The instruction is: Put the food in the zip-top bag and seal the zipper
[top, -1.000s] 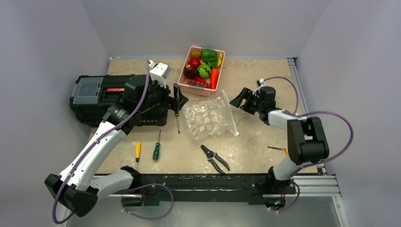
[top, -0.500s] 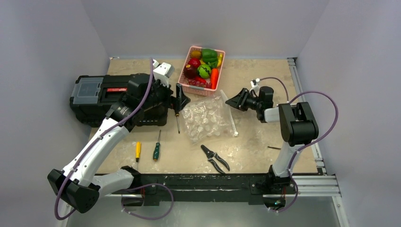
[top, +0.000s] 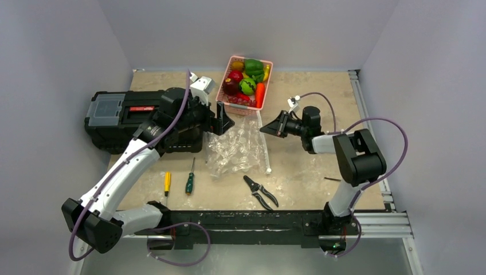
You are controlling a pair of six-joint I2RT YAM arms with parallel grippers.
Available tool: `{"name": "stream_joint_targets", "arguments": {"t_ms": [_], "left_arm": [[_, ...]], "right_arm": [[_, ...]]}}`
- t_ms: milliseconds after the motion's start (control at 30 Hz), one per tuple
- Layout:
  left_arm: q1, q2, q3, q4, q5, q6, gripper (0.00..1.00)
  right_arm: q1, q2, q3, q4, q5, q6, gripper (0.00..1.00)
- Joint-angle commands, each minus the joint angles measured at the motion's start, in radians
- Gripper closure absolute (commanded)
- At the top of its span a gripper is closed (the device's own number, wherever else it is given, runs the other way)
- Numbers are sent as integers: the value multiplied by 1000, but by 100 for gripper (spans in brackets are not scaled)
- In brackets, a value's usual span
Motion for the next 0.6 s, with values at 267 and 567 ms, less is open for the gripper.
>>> {"name": "stream_joint_targets", "arguments": {"t_ms": [267,567], "left_arm": [[-51,52,49,34,109,-65,15],[-100,47,55,20,84,-38,30]], "right_arm": [[217,-419,-14,-107,207,142,100],[326,-522,25,-274,445,123,100]]}}
